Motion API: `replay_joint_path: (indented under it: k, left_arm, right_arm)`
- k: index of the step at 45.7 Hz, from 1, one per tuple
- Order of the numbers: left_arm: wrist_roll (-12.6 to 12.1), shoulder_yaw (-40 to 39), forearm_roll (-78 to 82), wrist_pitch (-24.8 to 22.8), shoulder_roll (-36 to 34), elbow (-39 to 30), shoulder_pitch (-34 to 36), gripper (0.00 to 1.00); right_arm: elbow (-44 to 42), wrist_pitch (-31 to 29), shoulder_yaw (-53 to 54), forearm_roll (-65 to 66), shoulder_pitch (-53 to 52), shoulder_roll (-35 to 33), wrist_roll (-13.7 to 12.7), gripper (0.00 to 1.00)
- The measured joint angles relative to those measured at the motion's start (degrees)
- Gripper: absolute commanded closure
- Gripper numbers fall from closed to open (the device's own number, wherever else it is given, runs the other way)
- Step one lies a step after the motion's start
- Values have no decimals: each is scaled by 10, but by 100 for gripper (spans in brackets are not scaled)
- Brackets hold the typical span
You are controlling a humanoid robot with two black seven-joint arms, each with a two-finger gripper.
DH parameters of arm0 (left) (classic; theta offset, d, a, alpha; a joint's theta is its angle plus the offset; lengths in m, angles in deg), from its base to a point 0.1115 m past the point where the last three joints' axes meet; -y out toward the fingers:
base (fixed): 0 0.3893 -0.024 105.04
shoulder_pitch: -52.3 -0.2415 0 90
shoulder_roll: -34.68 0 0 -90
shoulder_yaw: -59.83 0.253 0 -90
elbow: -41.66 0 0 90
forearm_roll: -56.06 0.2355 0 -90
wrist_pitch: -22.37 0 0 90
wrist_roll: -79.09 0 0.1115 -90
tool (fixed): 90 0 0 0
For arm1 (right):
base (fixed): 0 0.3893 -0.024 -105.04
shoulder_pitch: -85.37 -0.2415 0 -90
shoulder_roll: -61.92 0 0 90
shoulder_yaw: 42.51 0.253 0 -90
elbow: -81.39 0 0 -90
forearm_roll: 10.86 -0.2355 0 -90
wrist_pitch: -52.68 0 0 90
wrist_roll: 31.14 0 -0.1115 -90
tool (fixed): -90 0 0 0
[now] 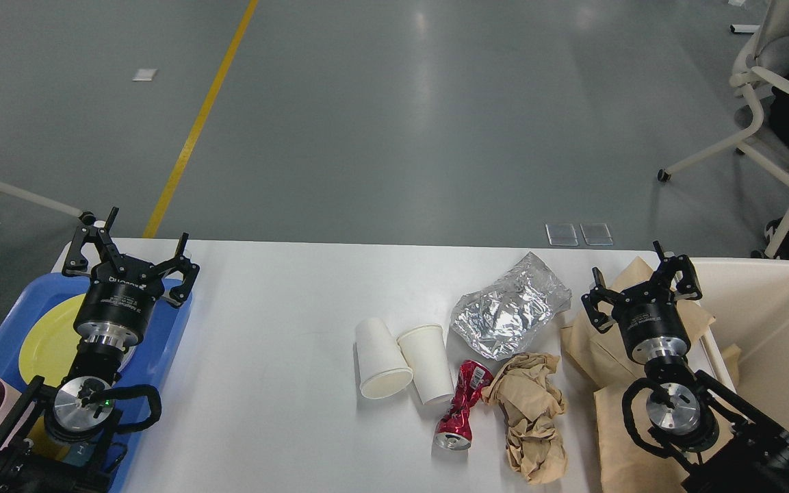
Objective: Tidy desktop
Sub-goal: 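Release the yellow plate and raise the left gripper above the tray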
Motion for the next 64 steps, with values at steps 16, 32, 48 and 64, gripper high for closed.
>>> replay_joint_path:
  k: [16,32,48,64]
  left_arm:
    - [-9,-10,-13,-29,-32,5,-25,4]
    - [-13,-21,-18,-62,-27,13,-47,4]
    - [-10,-22,-34,-65,-28,16,-44,4]
    - [-8,-15,-52,-65,-28,46,-32,4]
  right_arm:
    - [0,0,0,0,0,0,0,0]
    - [0,0,0,0,0,0,0,0]
    - [0,0,0,0,0,0,0,0]
    - [0,0,0,0,0,1,0,0]
